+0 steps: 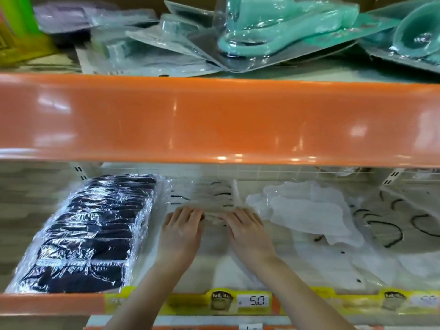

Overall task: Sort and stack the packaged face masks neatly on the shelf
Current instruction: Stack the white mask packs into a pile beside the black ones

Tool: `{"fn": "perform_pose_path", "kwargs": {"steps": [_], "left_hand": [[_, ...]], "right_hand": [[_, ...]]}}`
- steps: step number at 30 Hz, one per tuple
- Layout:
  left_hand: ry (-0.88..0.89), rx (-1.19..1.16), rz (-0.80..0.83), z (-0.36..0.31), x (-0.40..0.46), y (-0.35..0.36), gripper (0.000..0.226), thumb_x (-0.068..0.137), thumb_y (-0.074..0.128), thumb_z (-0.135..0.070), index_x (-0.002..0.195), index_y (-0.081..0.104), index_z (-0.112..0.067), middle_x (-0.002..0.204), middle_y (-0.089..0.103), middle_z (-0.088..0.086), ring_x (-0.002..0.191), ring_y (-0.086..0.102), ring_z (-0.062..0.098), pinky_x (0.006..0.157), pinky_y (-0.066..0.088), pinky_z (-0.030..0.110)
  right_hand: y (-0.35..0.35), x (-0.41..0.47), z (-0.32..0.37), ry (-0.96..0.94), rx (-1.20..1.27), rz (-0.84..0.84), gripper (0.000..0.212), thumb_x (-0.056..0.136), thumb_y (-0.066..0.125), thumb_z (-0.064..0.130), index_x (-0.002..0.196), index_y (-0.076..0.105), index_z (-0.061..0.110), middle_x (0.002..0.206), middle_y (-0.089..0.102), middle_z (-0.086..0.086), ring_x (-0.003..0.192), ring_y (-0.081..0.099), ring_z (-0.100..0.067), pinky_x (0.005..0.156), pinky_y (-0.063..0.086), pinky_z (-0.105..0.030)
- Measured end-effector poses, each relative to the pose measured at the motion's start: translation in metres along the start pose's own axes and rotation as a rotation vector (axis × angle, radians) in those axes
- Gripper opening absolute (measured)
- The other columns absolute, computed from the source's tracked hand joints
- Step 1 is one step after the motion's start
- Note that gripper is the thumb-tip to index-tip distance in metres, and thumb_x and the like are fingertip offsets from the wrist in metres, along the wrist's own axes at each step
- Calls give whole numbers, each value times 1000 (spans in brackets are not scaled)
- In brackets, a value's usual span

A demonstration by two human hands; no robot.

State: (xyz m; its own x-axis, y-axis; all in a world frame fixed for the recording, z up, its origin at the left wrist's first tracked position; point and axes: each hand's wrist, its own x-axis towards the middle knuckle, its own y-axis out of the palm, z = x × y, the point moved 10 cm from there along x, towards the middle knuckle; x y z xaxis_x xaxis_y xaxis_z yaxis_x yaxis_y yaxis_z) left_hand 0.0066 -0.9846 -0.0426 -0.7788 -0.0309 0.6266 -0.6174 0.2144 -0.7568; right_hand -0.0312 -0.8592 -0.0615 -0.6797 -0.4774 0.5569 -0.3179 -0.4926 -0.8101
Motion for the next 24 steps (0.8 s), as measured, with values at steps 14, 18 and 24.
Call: {"fn": "perform_pose_path", "kwargs": {"steps": [14, 18, 24], "left_hand": [[5, -49, 356, 12, -30, 32, 50, 62, 37, -22, 100, 68, -20, 105, 67, -2, 96, 62, 21, 82, 38, 32], [-25, -10, 439, 10, -35, 46, 45, 70, 37, -22, 103, 68, -17, 113, 68, 6, 105, 65, 26, 89, 43, 40], [-63, 43, 612, 15, -43, 61, 52, 72, 37, -26, 110, 70, -12, 121, 66, 11, 111, 64, 29, 81, 56, 47]], "right_hand": [[39, -5, 16, 93, -67, 146, 29, 69, 45, 22, 89, 66, 24, 91, 60, 8, 79, 63, -17, 65, 49, -29], [43, -9, 20, 151, -80, 194, 35, 76, 39, 33, 96, 66, 25, 97, 59, 7, 84, 62, -15, 71, 51, -29], [47, -14, 25, 217, -46, 208, 36, 86, 38, 40, 104, 65, 26, 109, 61, 5, 95, 61, -15, 85, 51, -31]]}}
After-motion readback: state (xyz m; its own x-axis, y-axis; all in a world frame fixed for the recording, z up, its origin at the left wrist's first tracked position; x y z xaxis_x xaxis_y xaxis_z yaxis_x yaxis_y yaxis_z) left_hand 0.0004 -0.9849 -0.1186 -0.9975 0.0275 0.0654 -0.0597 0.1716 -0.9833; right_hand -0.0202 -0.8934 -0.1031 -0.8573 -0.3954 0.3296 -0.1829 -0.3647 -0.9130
